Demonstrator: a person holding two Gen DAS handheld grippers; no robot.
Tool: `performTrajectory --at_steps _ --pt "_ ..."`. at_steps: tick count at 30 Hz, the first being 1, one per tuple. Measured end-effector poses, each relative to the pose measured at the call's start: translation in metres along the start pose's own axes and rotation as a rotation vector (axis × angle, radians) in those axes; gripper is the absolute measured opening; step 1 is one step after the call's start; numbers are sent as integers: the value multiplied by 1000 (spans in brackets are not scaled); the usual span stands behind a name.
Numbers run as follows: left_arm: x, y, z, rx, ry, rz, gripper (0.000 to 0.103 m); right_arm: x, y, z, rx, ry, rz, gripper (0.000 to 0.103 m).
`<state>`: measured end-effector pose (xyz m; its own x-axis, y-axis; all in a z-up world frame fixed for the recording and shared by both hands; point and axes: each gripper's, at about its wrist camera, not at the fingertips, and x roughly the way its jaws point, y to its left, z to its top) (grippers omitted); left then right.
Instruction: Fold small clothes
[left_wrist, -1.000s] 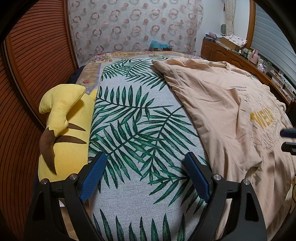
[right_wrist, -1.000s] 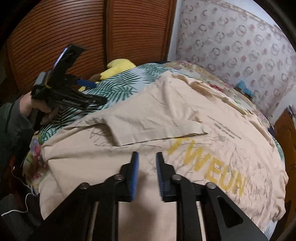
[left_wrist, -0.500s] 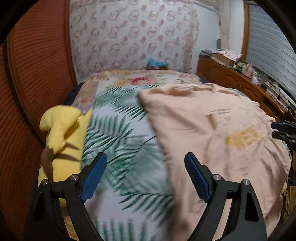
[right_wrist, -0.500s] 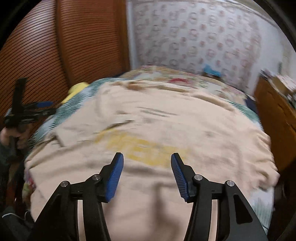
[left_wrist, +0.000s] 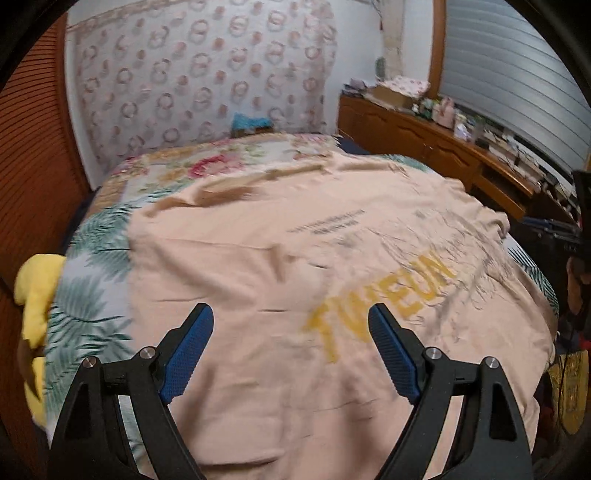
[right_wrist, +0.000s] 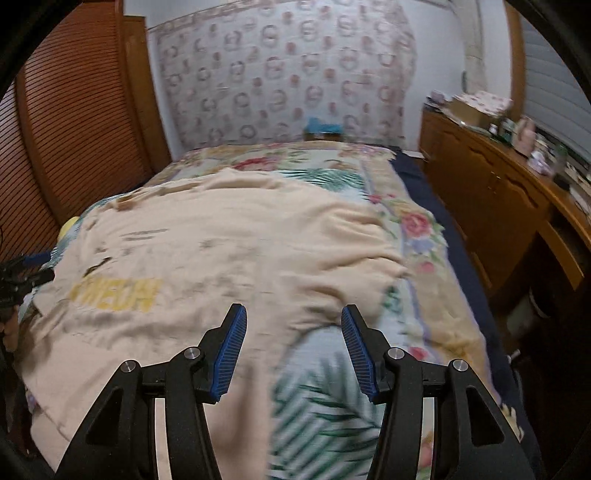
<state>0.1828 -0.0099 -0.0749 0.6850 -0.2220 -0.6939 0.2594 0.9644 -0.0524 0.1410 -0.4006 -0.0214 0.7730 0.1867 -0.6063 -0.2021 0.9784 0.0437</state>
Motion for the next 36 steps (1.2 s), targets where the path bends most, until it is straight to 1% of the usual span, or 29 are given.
performTrajectory --at_steps 2,8,14,18,20,22,30,36 --pt "9 -13 1 18 22 -18 87 4 -4 -1 20 8 -12 55" --pt "27 -39 -1 72 74 -24 87 17 -10 9 91 43 -14 55" --pt "42 -47 -5 89 128 -11 87 22 -25 26 162 65 31 55" --pt "45 -50 -7 104 134 -11 91 24 -33 32 180 64 51 55" --pt "46 -51 -8 115 143 -21 98 37 -44 33 194 70 62 55" --pt "49 -55 -8 123 148 -22 101 45 -52 33 213 78 71 55" --pt "48 -53 -8 120 151 -25 102 74 -81 47 346 132 97 55" --pt "49 -52 -8 120 151 -25 102 97 -92 55 380 188 101 55"
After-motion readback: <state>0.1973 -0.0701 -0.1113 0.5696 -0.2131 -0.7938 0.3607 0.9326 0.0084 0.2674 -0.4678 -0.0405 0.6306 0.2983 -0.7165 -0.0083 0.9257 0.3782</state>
